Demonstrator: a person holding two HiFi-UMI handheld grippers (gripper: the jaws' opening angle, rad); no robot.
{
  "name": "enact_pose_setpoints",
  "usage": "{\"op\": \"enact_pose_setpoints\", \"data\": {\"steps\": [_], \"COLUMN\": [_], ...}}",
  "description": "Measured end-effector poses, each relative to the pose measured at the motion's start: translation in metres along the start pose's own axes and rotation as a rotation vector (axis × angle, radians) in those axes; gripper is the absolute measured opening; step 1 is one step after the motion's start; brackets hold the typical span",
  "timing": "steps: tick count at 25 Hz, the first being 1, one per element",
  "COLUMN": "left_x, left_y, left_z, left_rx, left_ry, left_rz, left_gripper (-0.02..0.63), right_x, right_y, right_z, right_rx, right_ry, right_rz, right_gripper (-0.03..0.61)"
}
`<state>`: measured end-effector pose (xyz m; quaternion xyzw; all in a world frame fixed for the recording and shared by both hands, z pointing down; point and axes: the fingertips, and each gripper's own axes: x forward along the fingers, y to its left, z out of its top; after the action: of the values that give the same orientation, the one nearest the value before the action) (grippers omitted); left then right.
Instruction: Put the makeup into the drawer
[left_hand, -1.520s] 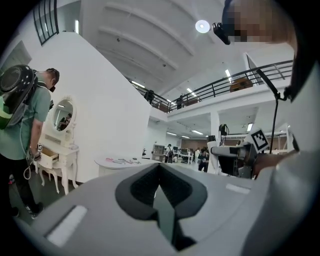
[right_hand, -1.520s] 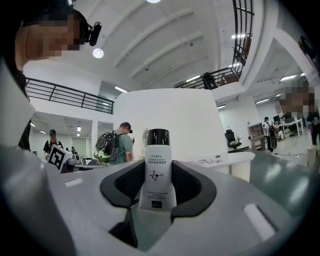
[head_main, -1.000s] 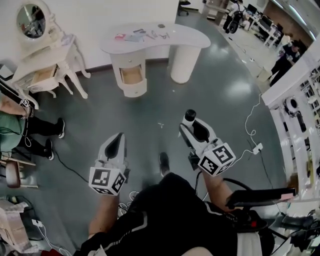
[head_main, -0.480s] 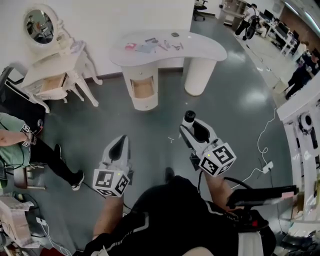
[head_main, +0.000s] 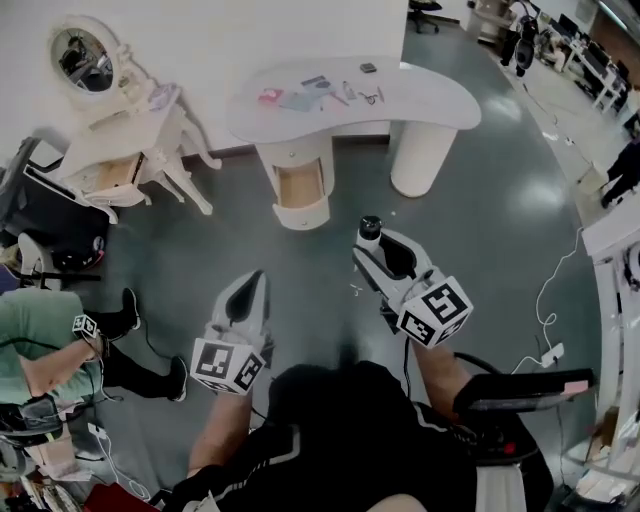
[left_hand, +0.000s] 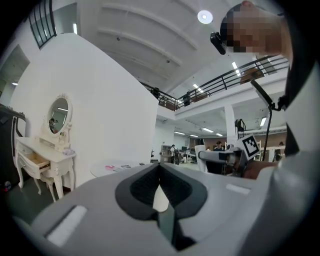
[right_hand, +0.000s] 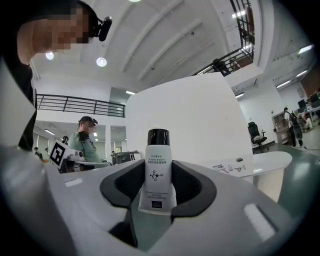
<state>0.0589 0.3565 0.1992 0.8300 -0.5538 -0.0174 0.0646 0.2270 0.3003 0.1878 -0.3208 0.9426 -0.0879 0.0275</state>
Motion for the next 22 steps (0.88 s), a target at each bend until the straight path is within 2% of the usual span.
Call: {"op": "enact_pose_setpoints", "data": {"steps": [9, 22], "left_x": [0.05, 0.126], "left_y": [0.028, 0.116], "left_z": [0.003, 0.029], "left_rx": [0.016, 0.069], "left_ry": [0.05, 0.001], "left_rz": [0.025, -0.077], "left_gripper": [0.0, 0.0], "right_x": [0.03, 0.124], "right_y": [-0.042, -0.079], "right_z": [0.008, 0.018], "right_rx": [0.022, 0.009], "right_ry": [-0.009, -0.001], "right_rz": [-0.001, -0.12], "right_gripper": [0.17, 0.172]}}
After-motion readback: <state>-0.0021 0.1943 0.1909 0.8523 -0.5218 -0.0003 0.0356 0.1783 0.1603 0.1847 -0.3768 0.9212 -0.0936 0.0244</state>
